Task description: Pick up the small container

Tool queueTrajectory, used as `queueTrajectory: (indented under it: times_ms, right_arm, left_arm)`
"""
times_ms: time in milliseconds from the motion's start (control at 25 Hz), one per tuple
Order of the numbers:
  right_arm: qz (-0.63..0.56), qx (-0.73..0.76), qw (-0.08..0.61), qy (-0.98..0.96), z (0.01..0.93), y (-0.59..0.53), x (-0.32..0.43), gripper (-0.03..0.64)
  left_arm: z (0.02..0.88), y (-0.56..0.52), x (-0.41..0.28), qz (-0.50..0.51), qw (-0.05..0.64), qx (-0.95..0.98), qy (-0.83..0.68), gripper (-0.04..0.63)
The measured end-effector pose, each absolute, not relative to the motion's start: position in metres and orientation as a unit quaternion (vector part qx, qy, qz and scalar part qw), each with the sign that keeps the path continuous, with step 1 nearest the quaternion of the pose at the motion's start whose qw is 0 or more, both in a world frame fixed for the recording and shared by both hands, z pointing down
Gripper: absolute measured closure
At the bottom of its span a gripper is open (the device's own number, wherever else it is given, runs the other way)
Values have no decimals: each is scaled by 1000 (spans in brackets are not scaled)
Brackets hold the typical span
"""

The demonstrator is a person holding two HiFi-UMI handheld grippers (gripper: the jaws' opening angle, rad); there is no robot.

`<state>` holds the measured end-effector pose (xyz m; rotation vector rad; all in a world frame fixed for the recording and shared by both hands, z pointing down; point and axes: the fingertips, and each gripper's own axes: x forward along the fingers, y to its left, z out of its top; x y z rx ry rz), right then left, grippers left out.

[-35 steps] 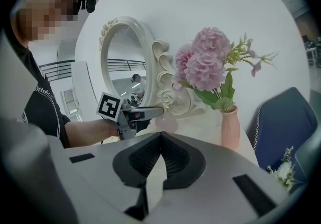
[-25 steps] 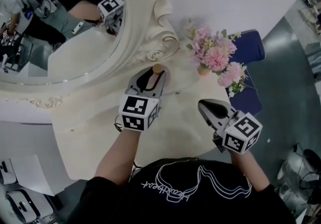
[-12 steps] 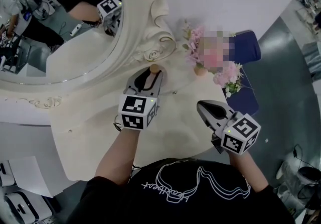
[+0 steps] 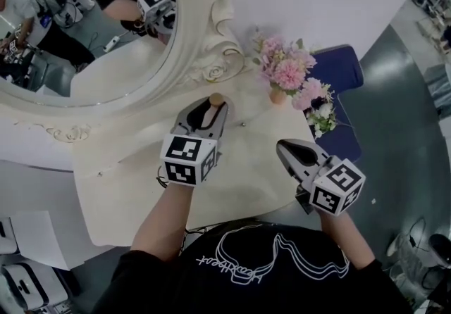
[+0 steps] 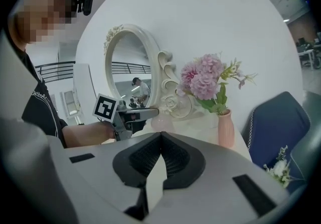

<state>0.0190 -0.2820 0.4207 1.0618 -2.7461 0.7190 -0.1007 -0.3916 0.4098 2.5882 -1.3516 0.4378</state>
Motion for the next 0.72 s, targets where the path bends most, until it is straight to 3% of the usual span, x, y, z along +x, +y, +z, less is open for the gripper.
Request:
queueTrajectory:
  times_ms: [720]
  right_arm:
    - [168, 320, 28, -932, 358, -210, 23, 611]
  left_arm:
    - [366, -228, -77, 117, 133, 882, -438, 466]
